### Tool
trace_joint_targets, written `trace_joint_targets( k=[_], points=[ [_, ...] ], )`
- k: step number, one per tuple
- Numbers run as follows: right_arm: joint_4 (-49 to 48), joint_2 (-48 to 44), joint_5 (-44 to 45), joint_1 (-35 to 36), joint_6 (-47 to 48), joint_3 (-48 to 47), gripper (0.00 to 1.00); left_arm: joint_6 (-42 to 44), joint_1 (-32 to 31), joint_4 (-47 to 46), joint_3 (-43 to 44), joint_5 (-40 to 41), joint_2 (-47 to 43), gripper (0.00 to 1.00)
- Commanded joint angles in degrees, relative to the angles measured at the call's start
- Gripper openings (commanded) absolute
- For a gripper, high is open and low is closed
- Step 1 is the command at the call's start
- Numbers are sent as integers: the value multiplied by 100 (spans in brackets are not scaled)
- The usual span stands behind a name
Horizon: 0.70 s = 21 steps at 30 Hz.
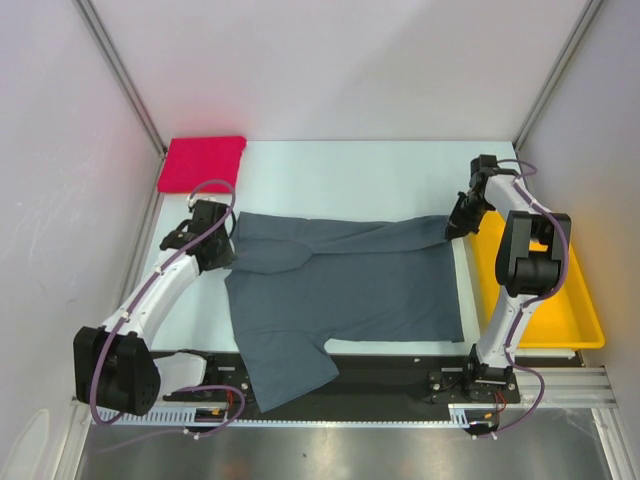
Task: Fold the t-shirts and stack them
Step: Fold the tshirt
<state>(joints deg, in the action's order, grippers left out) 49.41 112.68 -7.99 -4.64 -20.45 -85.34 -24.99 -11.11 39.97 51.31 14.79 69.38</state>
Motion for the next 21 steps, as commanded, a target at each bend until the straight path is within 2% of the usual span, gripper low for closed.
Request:
trace_joint_targets(
  k=[1, 21],
  points=[
    [104, -335, 43, 69, 94, -264, 0, 65, -14, -77, -42, -19, 5, 0],
    [148, -493, 439, 51, 199, -229, 0, -93, -14, -226, -323, -107, -4, 0]
  ],
)
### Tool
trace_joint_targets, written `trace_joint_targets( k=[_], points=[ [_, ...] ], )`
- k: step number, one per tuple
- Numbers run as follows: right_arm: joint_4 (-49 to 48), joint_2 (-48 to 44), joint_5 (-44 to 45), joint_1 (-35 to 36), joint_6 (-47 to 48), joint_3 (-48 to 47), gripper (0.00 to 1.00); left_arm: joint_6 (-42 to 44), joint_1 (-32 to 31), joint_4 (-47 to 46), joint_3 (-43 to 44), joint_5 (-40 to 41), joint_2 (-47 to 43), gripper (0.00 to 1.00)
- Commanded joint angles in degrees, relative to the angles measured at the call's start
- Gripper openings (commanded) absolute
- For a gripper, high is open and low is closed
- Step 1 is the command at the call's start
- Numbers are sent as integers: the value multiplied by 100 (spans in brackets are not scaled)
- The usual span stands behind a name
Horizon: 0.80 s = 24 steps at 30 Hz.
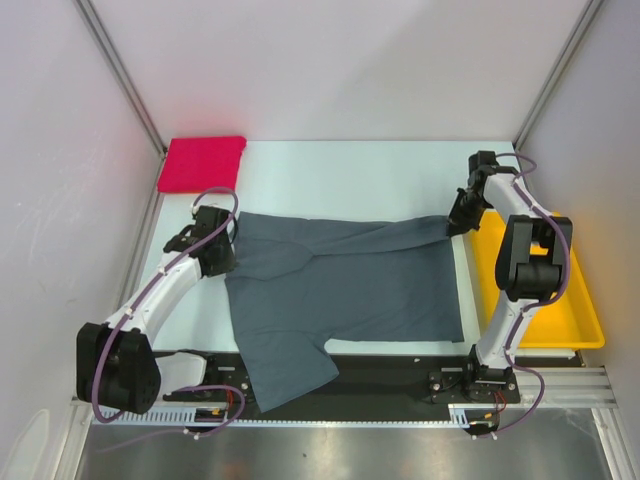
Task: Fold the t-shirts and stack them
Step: Fold the tshirt
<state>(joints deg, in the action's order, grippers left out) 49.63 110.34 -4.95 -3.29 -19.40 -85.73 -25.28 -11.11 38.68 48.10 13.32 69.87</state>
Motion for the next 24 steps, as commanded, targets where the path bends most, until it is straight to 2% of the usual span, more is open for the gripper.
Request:
trace_joint_targets(
  k=[1, 10, 24],
  points=[
    [126, -276, 143, -102, 94, -181, 0, -65, -14, -88, -2, 39, -26, 0],
    [56, -408, 187, -102, 85, 144, 0, -74, -14, -97, -37, 4, -17, 0],
    [-172, 40, 205, -84, 217, 294, 1, -100, -14, -220, -107, -128, 97, 0]
  ],
)
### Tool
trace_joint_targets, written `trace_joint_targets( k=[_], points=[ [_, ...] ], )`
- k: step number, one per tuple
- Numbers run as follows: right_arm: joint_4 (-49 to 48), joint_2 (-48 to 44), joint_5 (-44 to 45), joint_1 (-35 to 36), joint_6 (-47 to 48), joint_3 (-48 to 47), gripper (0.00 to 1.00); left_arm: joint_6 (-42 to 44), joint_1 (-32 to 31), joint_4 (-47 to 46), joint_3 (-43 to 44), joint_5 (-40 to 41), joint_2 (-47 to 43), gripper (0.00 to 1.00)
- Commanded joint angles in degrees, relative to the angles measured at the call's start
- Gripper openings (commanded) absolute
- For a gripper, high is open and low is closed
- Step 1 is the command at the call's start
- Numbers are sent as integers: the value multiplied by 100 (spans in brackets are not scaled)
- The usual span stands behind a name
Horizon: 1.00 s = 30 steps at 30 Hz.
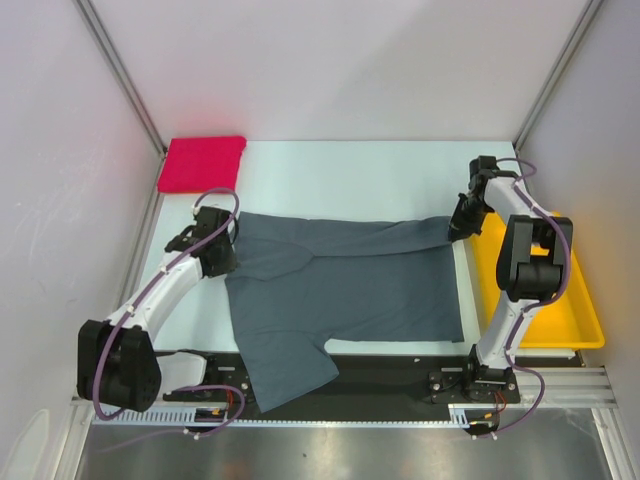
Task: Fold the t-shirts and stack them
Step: Fold the tshirt
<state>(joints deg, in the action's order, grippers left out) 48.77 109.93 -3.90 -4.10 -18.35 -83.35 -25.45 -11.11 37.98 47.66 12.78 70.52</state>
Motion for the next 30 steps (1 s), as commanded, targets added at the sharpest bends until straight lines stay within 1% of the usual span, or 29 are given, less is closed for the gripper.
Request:
trace_joint_targets(
  k=[1, 3, 5, 6, 7, 8, 9, 10, 12, 15, 16, 17, 18, 19, 21, 23, 25, 26, 28, 30],
  points=[
    [-87, 116, 126, -3, 104, 65, 1, -83, -14, -176, -90, -73, 41, 0],
    [-61, 143, 144, -12, 103, 65, 1, -83, -14, -203, -108, -73, 93, 0],
    [-43, 125, 135, 5, 95, 91, 2, -91, -14, -125, -82, -82, 137, 3],
    [-26, 99, 118, 14, 77, 108, 4, -109, -14, -72, -38, -74, 120, 21],
    [-8, 73, 109, 32, 77, 135, 12, -126, -14, -10, -3, -47, 94, 35],
    [18, -23, 100, 67, 86, 161, 19, -161, -14, 130, 50, 5, 41, 46],
    [27, -68, 74, 102, 68, 205, 23, -162, -14, 183, 181, 67, -90, 58],
    [53, -112, 56, 128, 60, 197, 31, -110, -14, 245, 261, 267, -187, 64],
    [167, -278, 74, 233, 51, 118, 37, 57, -5, 115, 462, 401, -363, 76],
    [325, -541, 39, 391, 86, -163, 48, 628, 48, -605, 735, 253, -207, 78],
    [352, -604, -75, 392, 112, -294, 50, 760, 83, -773, 849, 182, 143, 78],
    [387, -665, -163, 392, 121, -322, 52, 1005, 127, -1053, 990, -62, 416, 78],
    [370, -814, -277, 558, 112, -322, 52, 1120, 258, -1151, 1313, -256, 662, 78],
    [335, -894, -487, 585, 112, -313, 53, 1208, 320, -1187, 1499, -380, 1204, 78],
    [238, -1069, -541, 673, 130, -191, 54, 1384, 460, -1205, 2007, -582, 1673, 78],
    [159, -1280, -629, 752, 173, -33, 55, 1577, 540, -1214, 2316, -627, 2392, 78],
    [132, -1403, -673, 761, 209, 47, 55, 1675, 663, -1284, 2730, -715, 2834, 78],
    [150, -1439, -691, 753, 270, 82, 55, 1762, 681, -1345, 2879, -715, 3201, 77],
    [185, -1500, -639, 753, 332, 135, 54, 1998, 698, -1485, 3196, -802, 3502, 75],
    [203, -1544, -629, 700, 384, 152, 54, 2070, 698, -1452, 3572, -786, 3984, 69]
  ],
)
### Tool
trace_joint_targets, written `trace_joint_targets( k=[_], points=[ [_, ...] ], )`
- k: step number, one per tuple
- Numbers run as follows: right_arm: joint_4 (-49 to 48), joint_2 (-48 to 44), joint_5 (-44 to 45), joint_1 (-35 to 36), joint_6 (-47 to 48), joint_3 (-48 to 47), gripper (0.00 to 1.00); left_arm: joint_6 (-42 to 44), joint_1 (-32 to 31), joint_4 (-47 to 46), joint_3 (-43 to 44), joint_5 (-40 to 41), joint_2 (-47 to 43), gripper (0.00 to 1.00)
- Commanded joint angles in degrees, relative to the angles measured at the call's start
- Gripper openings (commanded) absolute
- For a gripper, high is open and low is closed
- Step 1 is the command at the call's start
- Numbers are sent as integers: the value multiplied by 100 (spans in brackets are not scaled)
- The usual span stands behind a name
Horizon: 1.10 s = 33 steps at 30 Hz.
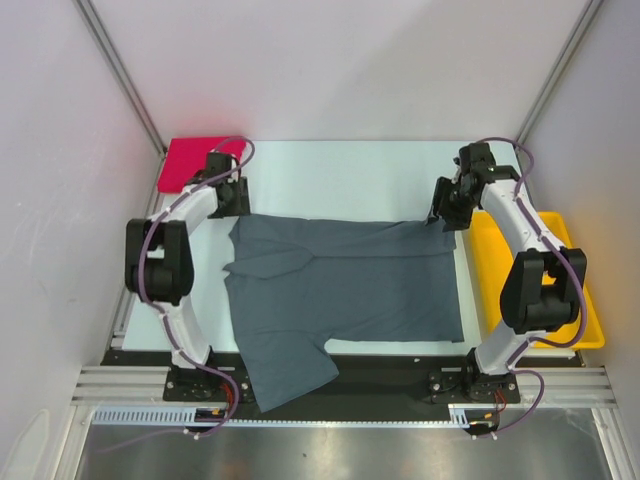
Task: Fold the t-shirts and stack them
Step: Fold the tshirt
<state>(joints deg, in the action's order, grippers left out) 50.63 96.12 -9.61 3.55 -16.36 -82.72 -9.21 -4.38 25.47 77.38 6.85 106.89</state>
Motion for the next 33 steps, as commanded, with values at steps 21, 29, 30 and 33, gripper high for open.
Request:
trace_joint_targets(
  k=[21, 29, 30, 33],
  points=[
    [-18, 487, -165, -294, 99, -218, 55, 324, 227, 63, 910, -817, 1307, 31],
    [-142, 1249, -138, -311, -289, -561, 53, 227, 586, 309, 1060, 324, 1107, 0],
    [-124, 1330, -147, -311, -280, -622, 52, 218, 631, 266, 1007, 360, 1036, 0],
    [-80, 1585, -94, -468, -263, -807, 46, 183, 702, 81, 919, 387, 781, 0]
  ],
)
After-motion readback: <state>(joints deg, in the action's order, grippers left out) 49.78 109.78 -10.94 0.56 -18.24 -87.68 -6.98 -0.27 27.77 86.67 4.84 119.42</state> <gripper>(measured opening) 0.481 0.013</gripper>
